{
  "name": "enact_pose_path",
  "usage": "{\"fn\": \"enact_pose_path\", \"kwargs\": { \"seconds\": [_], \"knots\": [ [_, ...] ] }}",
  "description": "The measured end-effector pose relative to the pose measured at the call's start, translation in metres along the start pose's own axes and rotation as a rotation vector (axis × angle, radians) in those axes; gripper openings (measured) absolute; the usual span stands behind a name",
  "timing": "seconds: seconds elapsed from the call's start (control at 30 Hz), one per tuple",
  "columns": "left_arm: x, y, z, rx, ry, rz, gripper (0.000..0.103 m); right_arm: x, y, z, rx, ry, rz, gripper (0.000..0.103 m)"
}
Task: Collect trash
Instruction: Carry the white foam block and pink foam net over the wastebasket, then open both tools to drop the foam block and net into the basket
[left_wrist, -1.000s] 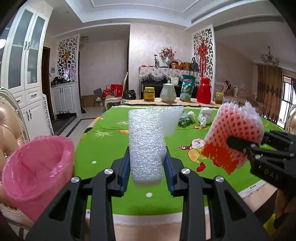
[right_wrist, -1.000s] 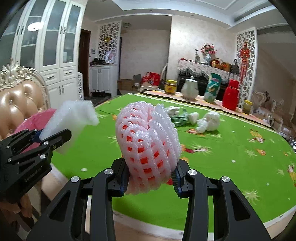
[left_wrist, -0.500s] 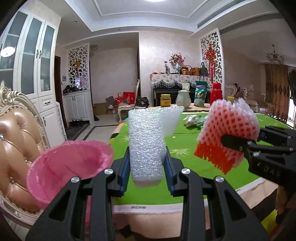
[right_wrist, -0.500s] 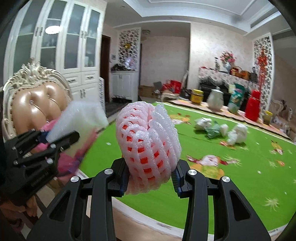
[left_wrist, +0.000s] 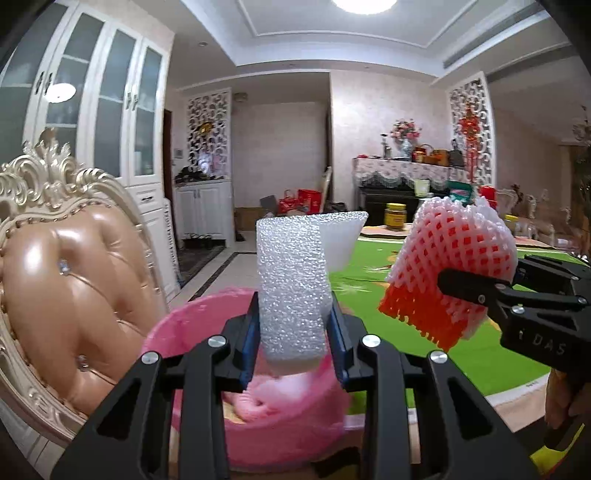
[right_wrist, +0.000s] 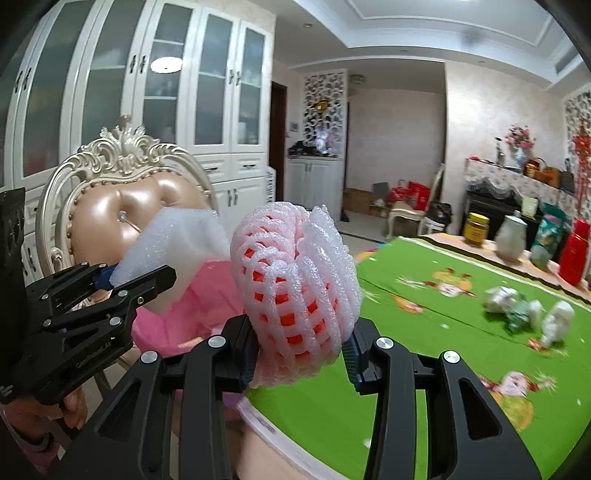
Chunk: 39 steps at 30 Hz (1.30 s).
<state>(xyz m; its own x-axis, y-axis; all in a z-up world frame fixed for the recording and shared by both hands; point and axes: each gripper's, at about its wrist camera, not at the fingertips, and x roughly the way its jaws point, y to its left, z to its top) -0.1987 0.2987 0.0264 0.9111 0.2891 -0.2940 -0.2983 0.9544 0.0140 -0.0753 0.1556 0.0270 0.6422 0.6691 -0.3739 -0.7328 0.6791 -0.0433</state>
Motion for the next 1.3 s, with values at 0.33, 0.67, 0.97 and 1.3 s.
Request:
{"fn": "enact_pose_path", "kwargs": {
  "seconds": [0.33,0.67,0.97,1.3],
  "knots": [
    [0.055,0.071,-0.002,-0.061,0.086,0.086,0.032,0.058,0.032,0.011,-0.039,0.055,0.071,0.04],
    [0.104,0.109,-0.021,-0.097,0.157,0.093,0.033,0.121,0.052,0.011,-0.071,0.156,0.106,0.044],
    [0.089,0.131,-0.03,-0.097,0.112,0.215,0.092,0.112,0.043,0.009,-0.048,0.126,0.106,0.076],
    [0.056,0.047,-0.006,-0.01,0.053,0.091,0.098,0.044,-0.018,0.007,-0.058,0.079,-0.037,0.076]
  ]
}}
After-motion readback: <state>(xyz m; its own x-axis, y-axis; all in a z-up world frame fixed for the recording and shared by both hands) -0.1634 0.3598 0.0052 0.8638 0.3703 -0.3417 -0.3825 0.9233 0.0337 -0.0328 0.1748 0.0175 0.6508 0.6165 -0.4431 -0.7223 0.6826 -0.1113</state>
